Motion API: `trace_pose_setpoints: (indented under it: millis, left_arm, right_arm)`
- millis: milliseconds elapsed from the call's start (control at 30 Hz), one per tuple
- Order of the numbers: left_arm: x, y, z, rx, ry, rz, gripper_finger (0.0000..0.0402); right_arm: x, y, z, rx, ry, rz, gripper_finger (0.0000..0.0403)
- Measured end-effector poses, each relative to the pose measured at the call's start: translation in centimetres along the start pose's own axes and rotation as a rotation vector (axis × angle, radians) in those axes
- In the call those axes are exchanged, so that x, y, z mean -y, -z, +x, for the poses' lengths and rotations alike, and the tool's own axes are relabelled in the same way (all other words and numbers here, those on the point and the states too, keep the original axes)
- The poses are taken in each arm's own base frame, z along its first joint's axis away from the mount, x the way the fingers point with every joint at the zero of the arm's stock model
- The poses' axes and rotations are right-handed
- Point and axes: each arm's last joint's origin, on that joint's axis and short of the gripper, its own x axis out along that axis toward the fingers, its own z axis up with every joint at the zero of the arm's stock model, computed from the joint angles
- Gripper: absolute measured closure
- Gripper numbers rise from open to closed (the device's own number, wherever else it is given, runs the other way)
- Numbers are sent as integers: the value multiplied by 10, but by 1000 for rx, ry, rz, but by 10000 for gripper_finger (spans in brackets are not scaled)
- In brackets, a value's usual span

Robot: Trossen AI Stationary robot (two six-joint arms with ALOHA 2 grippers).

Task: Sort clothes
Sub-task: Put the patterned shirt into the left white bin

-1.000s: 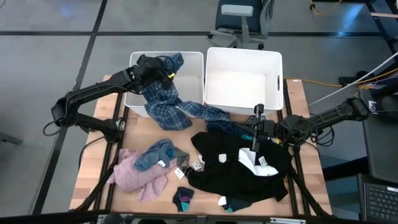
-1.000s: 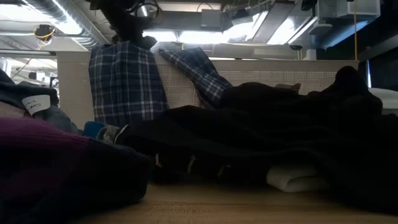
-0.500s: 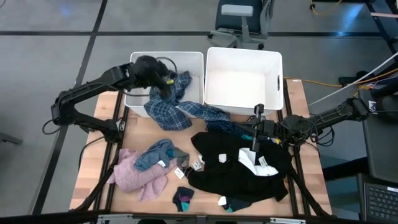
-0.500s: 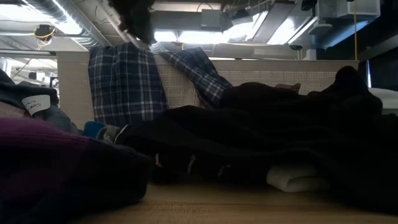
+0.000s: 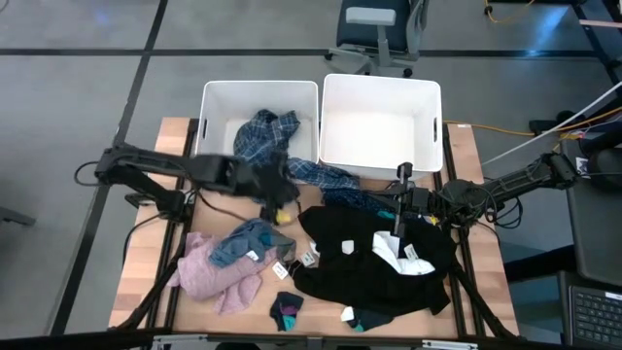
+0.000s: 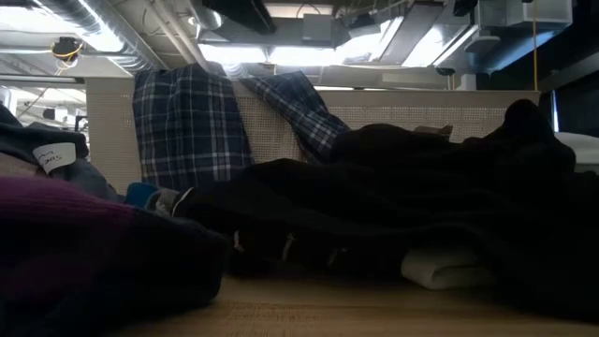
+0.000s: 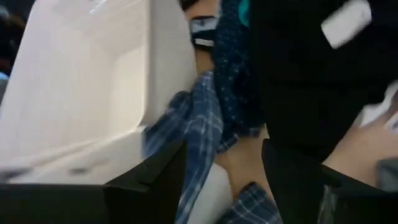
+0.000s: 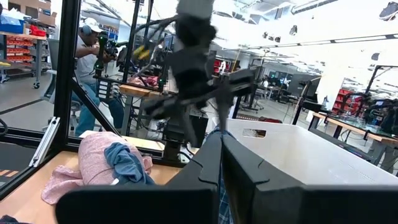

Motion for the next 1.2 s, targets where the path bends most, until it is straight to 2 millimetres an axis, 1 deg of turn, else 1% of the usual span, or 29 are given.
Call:
trace_pose_setpoints:
  millis: [100,200,367,500,633,767,1033,1100,1200]
  left_arm:
    - [20,-8,16,-60,-50,140,204]
    - [36,-11,38,-138,-84,264,204]
    - [53,-12,75,-242,-169,413,204]
    - [60,-13,99,-283,-221,508,204]
    - [61,-11,116,-309,-242,549,204]
    - [55,-4,128,-354,-238,586,204]
    - [33,10,139,-409,-254,519,204]
    - [32,12,140,-415,-245,517,211]
    - [31,12,140,-409,-229,524,242]
  right_arm:
    - [0,0,0,0,0,0,386]
    - [0,0,0,0,0,1,386]
    - [0,0,0,-1,0,0,386]
    - [0,0,0,-1,-1,0,386]
    - [0,0,0,-2,-1,0,386]
    - [0,0,0,-2,0,0,386]
    - [0,0,0,-2,-1,0,386]
    - [0,0,0,-2,0,0,386]
    - [0,0,0,-2,-1,0,386]
